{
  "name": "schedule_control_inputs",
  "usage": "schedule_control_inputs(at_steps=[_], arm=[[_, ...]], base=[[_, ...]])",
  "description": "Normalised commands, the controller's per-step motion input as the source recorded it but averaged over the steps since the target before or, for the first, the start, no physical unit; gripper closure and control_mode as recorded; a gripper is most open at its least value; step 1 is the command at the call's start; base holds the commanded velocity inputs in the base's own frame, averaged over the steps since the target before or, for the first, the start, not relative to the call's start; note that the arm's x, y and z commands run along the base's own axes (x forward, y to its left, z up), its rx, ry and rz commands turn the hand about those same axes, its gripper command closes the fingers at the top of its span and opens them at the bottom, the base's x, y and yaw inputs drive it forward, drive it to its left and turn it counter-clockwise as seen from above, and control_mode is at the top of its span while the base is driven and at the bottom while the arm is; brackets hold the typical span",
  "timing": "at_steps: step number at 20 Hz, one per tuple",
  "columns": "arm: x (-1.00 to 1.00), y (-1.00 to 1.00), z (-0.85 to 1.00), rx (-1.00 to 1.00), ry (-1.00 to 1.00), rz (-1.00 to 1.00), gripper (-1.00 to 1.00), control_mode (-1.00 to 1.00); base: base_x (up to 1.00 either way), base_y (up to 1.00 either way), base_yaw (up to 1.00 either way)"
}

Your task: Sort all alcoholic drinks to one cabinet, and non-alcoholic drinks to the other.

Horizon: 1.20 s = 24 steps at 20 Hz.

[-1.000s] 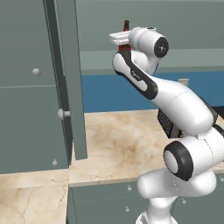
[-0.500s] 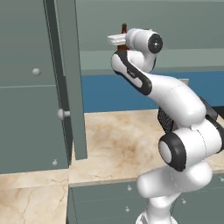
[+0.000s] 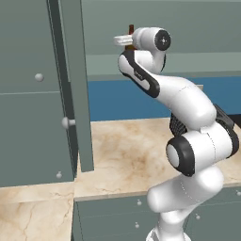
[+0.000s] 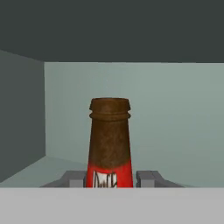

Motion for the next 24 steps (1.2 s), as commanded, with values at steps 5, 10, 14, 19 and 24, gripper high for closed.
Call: schedule_control_inputs(at_steps=[5, 10, 14, 19, 24], arm=[[0.2, 0.0, -0.03, 0.0, 0.0, 0.0, 1.0, -1.0], [0.21, 0.0, -0.12, 0.0, 0.0, 0.0, 1.0, -1.0], [0.04, 0.0, -0.23, 0.0, 0.0, 0.0, -1.0, -1.0], [0.02, 0.0, -0.21, 0.0, 0.0, 0.0, -1.0, -1.0], [0.0, 0.0, -0.04, 0.0, 0.0, 0.0, -1.0, -1.0]], base=[[0.0, 0.0, 0.0], [0.0, 0.0, 0.0], [0.0, 0.0, 0.0], [0.0, 0.0, 0.0], [0.0, 0.0, 0.0]])
